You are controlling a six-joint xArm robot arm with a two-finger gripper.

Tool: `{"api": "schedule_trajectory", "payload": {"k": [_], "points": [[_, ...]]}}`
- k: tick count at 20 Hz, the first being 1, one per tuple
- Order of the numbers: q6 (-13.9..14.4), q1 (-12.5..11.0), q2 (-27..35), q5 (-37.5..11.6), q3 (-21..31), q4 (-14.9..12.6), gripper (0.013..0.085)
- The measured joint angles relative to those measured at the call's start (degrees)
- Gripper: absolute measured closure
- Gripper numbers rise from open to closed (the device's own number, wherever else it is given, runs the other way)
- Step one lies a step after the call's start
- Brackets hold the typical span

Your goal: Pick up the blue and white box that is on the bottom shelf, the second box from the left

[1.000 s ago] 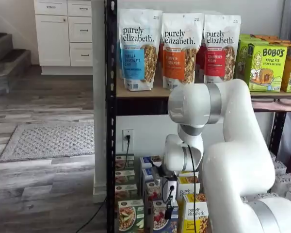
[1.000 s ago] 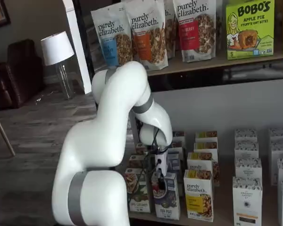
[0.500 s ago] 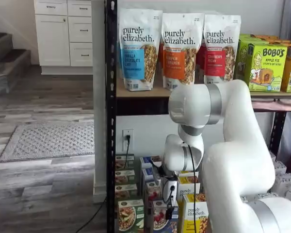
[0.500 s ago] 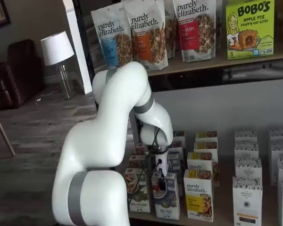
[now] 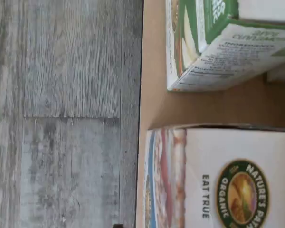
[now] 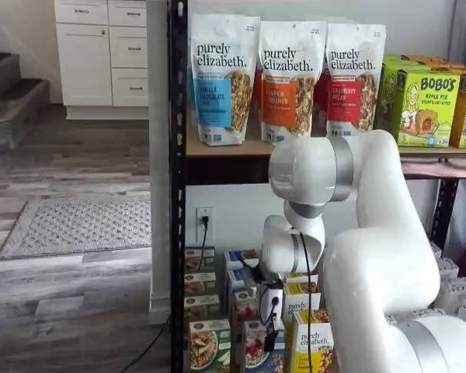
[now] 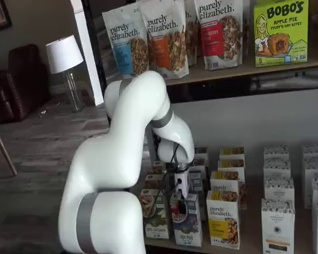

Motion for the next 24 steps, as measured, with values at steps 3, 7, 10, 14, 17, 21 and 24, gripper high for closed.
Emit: {"api": "schedule_trajectory", "payload": {"k": [3, 7, 10, 14, 17, 21, 24], "points": [[0.29, 0.1, 0.26, 0.19, -0.43, -0.19, 0.013], [0.48, 0.19, 0.61, 0.32, -0.94, -0.3, 0.013], [0.21, 0.19, 0.72, 0.59, -1.17, 0.0, 0.021], [0.21, 0.12, 0.78, 0.88, -1.33, -0.05, 0.029], [0.18, 0.07, 0.79, 0.97, -1.35, -0.07, 0.029], [0.12, 0.07, 0.79, 1.02, -1.36, 0.02, 0.029], [0.01, 0.15, 0.79, 1.36, -1.48, 0.23, 0.037]]}}
